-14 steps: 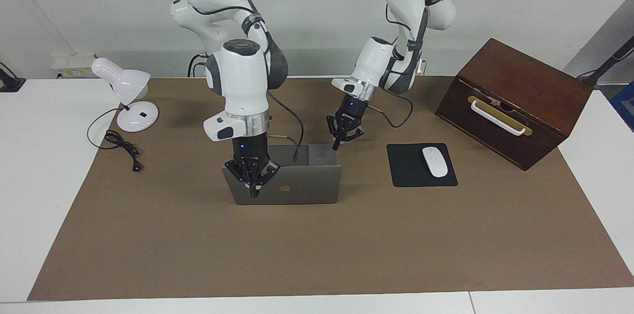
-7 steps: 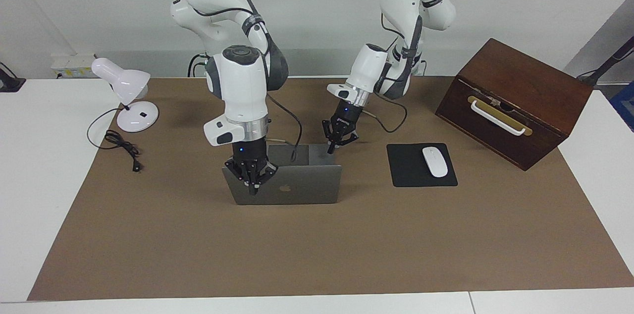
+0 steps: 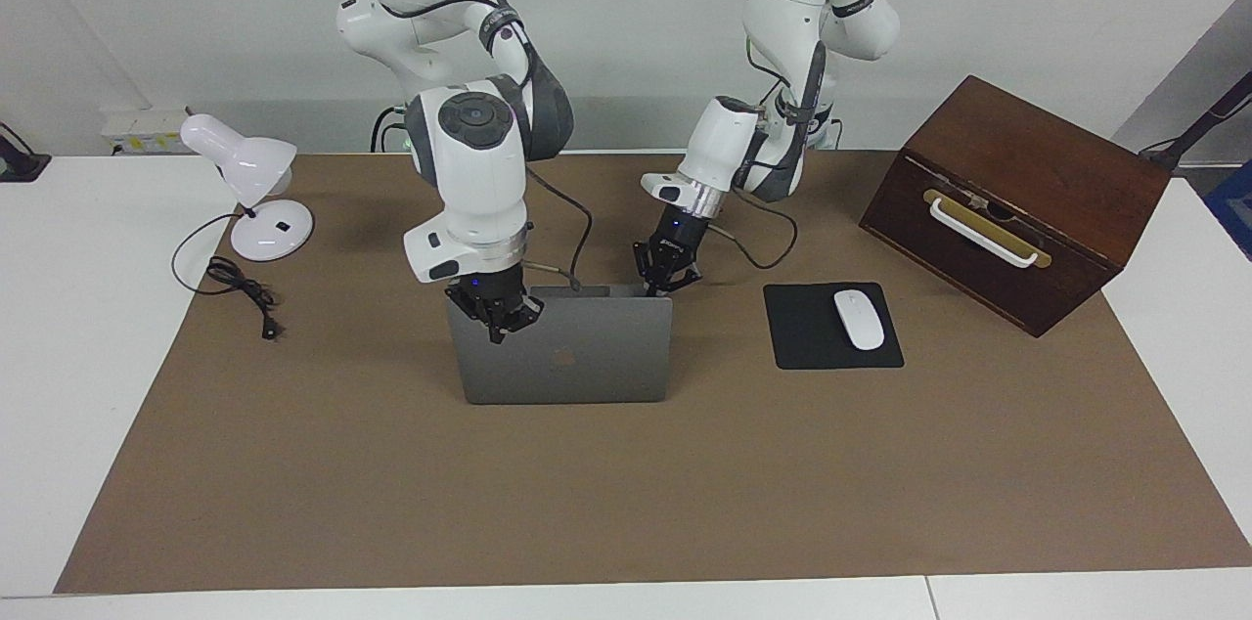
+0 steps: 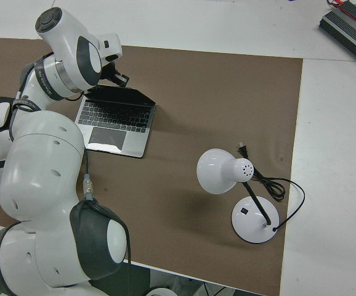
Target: Close laptop with both arms
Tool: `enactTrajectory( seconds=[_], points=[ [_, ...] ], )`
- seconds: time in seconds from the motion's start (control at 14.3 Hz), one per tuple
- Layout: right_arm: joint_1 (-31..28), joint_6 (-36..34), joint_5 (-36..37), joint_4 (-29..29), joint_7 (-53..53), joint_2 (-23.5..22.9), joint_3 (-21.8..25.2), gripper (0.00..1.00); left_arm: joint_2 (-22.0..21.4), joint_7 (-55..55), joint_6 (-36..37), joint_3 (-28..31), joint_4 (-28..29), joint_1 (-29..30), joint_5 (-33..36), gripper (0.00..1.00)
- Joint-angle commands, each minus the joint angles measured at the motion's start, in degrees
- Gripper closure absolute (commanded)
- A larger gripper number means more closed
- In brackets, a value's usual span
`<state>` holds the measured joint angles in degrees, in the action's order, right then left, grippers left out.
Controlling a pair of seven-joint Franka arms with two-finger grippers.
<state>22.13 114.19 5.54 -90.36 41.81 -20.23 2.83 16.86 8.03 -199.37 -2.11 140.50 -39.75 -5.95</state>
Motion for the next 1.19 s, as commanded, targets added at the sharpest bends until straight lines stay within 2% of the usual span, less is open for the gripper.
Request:
enactTrajectory(
  seconds=[0.0,0.28,0.7,1.12],
  points=[
    [-1.91,-2.3,-4.91,-1.48,-4.79,1.07,-0.29,1.0,0.28,2.6,-1.29,0.96,1.0,-0.85,-0.29,1.0],
    [-2.54,-5.29,-5.45,-2.98,-6.65,2.3,-0.2,1.0,0.37,3.39,-1.29,1.05,1.7,-0.85,-0.29,1.0],
    [-2.45,-5.9,-7.03,-2.72,-6.65,2.12,-0.29,1.0,0.28,5.68,-1.29,1.05,3.55,-0.5,-0.29,1.0],
    [-3.58,-12.41,-9.66,-3.5,-9.28,3.09,-0.2,1.0,0.37,6.29,-1.38,1.05,4.25,-0.5,-0.29,1.0]
  ],
)
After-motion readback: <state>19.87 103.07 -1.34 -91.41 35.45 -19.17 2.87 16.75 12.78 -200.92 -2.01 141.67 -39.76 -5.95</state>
